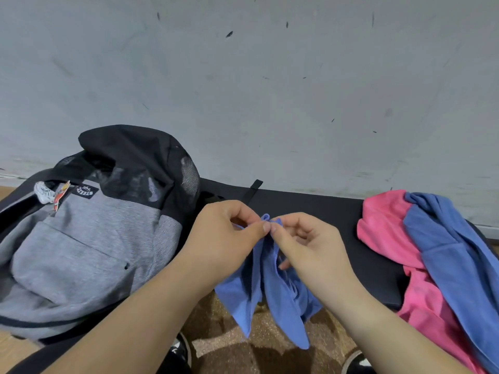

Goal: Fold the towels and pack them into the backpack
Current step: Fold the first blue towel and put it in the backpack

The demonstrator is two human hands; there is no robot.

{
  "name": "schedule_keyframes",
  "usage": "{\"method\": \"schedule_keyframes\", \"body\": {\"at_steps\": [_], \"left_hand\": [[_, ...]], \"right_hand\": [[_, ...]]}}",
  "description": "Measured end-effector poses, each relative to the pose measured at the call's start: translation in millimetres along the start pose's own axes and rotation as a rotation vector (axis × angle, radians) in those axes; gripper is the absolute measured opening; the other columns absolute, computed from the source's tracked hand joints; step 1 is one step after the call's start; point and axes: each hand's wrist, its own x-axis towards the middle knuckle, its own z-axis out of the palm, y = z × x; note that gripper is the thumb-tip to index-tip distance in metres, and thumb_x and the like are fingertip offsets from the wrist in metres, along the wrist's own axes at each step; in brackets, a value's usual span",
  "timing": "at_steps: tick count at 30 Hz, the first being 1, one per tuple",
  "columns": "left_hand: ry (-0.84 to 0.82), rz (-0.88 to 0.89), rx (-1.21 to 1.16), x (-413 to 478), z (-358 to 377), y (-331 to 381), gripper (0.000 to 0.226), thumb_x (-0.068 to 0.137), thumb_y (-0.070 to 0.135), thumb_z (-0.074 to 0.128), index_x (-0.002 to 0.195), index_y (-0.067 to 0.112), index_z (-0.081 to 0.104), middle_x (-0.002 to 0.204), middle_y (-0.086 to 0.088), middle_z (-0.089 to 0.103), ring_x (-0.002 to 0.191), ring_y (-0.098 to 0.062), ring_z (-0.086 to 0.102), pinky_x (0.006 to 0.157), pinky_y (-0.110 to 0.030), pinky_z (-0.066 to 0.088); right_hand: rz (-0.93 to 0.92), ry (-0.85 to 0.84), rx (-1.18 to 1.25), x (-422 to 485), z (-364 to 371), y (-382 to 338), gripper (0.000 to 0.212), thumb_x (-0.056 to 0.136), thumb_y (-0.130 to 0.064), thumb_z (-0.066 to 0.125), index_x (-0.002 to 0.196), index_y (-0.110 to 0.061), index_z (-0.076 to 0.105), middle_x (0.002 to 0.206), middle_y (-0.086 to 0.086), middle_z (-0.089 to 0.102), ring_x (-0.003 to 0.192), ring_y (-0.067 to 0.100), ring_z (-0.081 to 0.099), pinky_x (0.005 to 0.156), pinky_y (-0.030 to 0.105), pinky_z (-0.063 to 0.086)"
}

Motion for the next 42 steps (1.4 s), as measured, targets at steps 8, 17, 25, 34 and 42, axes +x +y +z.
{"method": "schedule_keyframes", "body": {"at_steps": [8, 17, 25, 34, 42], "left_hand": [[-0.128, -0.014, -0.150, -3.5, 7.8, 3.1, 0.013, 0.097, 0.015, 0.072, 0.097, 0.022, 0.083, 0.085, 0.004, 0.082, 0.085, -0.010, 0.078, 0.083, -0.029, 0.063], [0.011, 0.011, -0.190, -9.5, 8.7, 3.2, 0.012, 0.094, 0.011, 0.075, 0.094, 0.020, 0.082, 0.084, 0.008, 0.080, 0.080, -0.003, 0.075, 0.074, -0.016, 0.059], [-0.008, -0.066, -0.317, -16.1, 12.4, 4.6, 0.012, 0.094, 0.008, 0.075, 0.102, 0.014, 0.082, 0.087, 0.000, 0.082, 0.085, -0.013, 0.079, 0.082, -0.029, 0.065], [0.006, -0.088, -0.337, -20.8, 9.1, 7.0, 0.008, 0.093, 0.013, 0.077, 0.090, 0.014, 0.084, 0.081, -0.007, 0.081, 0.074, -0.012, 0.075, 0.075, -0.029, 0.064], [-0.084, -0.073, -0.390, -21.6, 1.9, 6.9, 0.009, 0.093, 0.015, 0.077, 0.099, 0.012, 0.083, 0.088, -0.005, 0.082, 0.085, -0.019, 0.079, 0.083, -0.027, 0.063]], "right_hand": [[0.012, 0.021, 0.110, -2.2, -3.9, -7.9, 0.013, 0.096, -0.012, 0.072, 0.098, -0.015, 0.084, 0.092, 0.003, 0.082, 0.083, 0.015, 0.077, 0.065, 0.026, 0.060], [0.023, 0.095, 0.119, -6.3, -3.7, -9.8, 0.004, 0.089, -0.009, 0.080, 0.091, -0.012, 0.081, 0.085, 0.005, 0.081, 0.079, 0.021, 0.078, 0.071, 0.028, 0.062], [-0.047, 0.032, 0.080, -11.5, -2.2, -11.5, 0.010, 0.092, -0.015, 0.077, 0.095, -0.022, 0.084, 0.095, 0.002, 0.080, 0.089, 0.017, 0.077, 0.077, 0.028, 0.062], [-0.187, 0.040, -0.044, -12.8, 1.7, -8.8, 0.018, 0.095, -0.012, 0.074, 0.096, -0.027, 0.083, 0.095, -0.004, 0.077, 0.091, 0.017, 0.075, 0.082, 0.034, 0.061], [-0.082, -0.092, 0.054, -15.1, 4.9, -9.8, 0.048, 0.096, 0.012, 0.050, 0.099, -0.022, 0.084, 0.112, 0.000, 0.067, 0.109, 0.015, 0.069, 0.093, 0.027, 0.057]]}}
